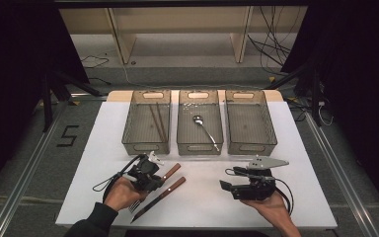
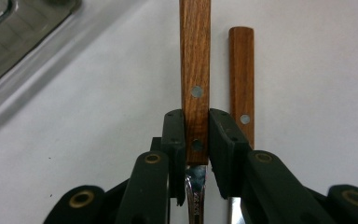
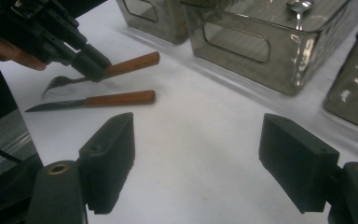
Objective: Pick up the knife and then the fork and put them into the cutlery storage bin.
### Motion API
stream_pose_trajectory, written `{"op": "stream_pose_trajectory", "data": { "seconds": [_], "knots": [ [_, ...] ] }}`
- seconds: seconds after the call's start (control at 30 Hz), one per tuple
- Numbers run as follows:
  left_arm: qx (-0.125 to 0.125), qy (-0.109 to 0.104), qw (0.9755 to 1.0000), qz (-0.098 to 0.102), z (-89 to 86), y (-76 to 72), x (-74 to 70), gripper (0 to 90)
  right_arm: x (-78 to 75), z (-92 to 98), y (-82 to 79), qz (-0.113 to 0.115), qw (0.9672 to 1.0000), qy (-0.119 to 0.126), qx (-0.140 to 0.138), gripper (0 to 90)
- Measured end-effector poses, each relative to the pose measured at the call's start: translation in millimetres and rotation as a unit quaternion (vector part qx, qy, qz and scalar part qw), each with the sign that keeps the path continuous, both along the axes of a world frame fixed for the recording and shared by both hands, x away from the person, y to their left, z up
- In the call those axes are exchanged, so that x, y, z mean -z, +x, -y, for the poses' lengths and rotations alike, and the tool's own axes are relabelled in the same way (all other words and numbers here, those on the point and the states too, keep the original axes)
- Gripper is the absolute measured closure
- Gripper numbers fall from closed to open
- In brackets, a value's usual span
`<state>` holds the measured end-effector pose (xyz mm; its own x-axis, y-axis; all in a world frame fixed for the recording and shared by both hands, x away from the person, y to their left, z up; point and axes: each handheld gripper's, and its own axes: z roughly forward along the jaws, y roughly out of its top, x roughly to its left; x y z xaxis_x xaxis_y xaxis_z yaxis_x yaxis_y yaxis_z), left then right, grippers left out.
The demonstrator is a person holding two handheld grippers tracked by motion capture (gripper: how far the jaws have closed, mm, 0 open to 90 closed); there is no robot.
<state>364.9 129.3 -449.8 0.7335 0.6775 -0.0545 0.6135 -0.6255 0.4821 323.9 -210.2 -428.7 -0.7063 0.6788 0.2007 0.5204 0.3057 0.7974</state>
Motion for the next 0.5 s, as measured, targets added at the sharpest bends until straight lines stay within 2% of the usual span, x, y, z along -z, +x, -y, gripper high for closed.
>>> {"op": "stream_pose_trajectory", "data": {
  "seconds": [0.27,0.5],
  "knots": [
    [0.008,-0.006,0.9999,0.005,0.5,-1.5,-3.2,76.6,-2.4,-7.7,-0.8,0.006,0.9999,0.003,-0.011,27.5],
    [0.014,-0.013,0.9998,0.009,2.0,-3.2,-4.9,76.6,-9.1,-26.4,-1.1,0.041,0.9983,-0.014,-0.040,27.5]
  ]
}}
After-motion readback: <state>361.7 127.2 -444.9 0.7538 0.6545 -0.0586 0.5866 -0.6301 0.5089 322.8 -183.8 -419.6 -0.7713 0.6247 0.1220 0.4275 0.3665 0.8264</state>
